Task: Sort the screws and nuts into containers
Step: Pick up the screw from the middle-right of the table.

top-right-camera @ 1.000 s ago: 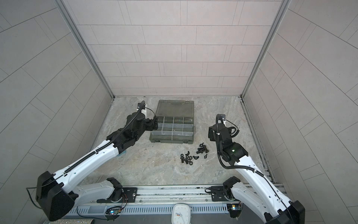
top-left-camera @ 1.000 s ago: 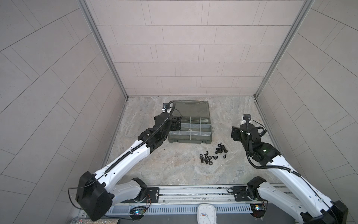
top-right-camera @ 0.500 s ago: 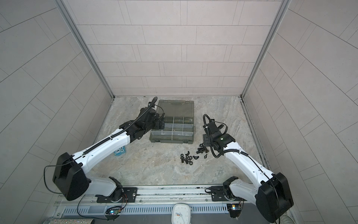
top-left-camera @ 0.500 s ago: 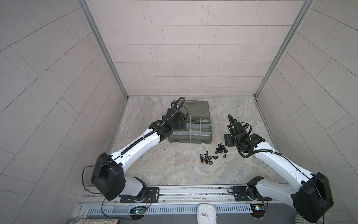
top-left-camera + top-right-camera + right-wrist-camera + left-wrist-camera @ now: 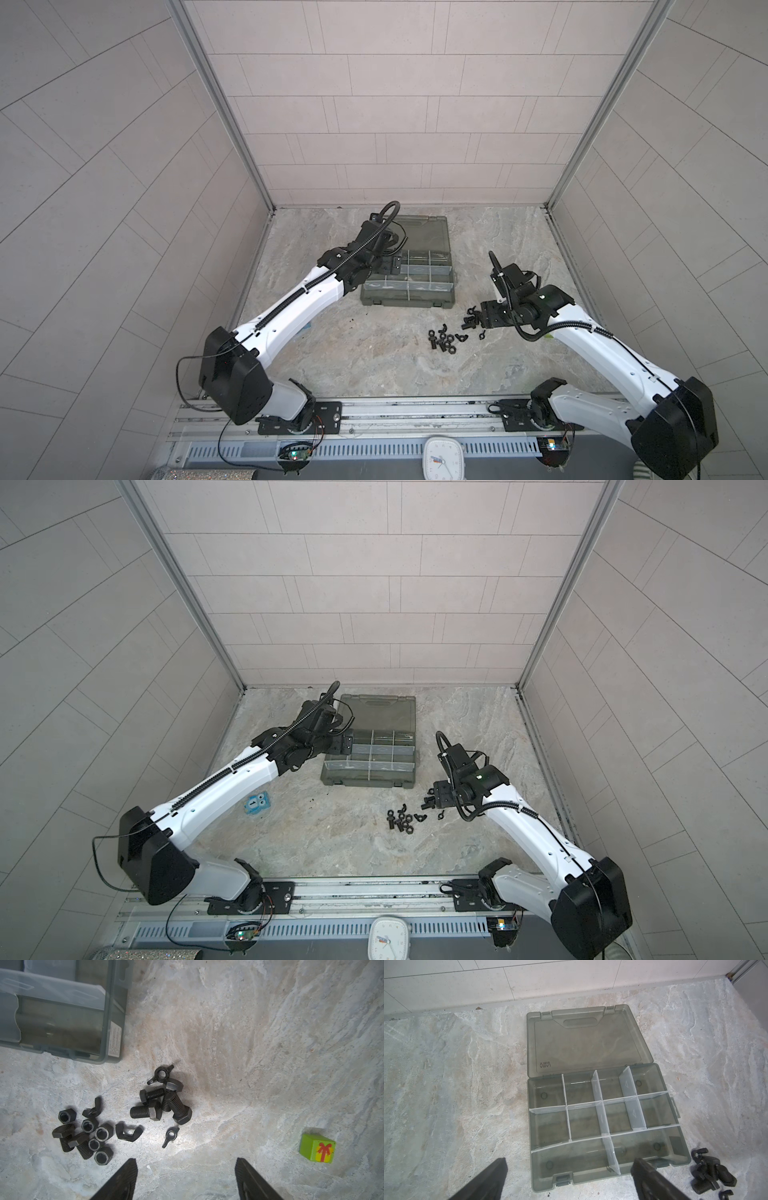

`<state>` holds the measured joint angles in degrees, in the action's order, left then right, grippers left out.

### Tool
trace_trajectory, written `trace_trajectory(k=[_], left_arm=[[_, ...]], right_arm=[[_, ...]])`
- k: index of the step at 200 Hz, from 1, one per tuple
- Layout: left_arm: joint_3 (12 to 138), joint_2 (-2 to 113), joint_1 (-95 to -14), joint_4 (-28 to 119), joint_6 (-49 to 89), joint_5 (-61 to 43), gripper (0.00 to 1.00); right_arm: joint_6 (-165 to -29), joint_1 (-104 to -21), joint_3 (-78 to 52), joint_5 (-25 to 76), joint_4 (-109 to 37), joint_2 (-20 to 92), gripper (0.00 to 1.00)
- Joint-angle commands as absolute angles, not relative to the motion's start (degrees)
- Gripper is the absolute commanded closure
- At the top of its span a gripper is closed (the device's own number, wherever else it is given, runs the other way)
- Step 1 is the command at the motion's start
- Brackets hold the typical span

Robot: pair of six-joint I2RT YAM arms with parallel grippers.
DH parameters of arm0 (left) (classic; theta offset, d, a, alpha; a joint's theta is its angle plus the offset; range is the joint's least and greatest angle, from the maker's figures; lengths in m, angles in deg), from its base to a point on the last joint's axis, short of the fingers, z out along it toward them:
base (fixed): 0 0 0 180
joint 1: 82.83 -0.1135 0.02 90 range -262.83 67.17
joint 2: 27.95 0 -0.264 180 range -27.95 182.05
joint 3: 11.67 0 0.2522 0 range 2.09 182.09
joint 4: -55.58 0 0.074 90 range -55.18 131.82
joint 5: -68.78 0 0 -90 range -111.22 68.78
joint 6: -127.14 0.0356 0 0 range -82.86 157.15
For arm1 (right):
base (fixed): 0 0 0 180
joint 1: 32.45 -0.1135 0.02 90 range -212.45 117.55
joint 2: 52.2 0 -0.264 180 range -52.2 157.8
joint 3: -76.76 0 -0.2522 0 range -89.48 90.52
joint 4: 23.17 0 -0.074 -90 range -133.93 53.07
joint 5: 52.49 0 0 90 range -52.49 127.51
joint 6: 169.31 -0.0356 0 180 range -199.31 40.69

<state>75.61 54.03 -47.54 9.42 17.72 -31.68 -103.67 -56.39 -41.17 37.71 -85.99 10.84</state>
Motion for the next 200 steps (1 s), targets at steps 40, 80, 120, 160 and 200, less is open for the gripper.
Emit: trace_trajectory(k=[40, 80, 120, 160, 200], left_arm=[[71.79, 47.81, -47.27, 5.76, 19.31, -29.48, 0.00], [65.61, 40.45, -47.31, 6.39, 18.45, -29.91, 0.00], [62.65, 37.35, -47.32, 6.58, 18.14, -28.70, 0.00], [62.55, 36.60, -47.32, 6.31, 20.03, -27.68, 0.00], [62.46, 36.08, -47.32, 6.14, 21.15, -28.76, 0.00]], right_arm=[[-108.63, -56.09, -41.45, 38.09, -91.36, 10.77, 0.33], [-110.81, -56.09, -41.34, 38.79, -93.73, 13.03, 0.44], [-110.72, -56.08, -41.77, 37.87, -92.84, 17.03, 0.45], [-109.89, -55.74, -38.37, 37.67, -90.37, 24.48, 0.51], [-108.63, -55.74, -36.86, 37.07, -87.33, 27.71, 0.54]])
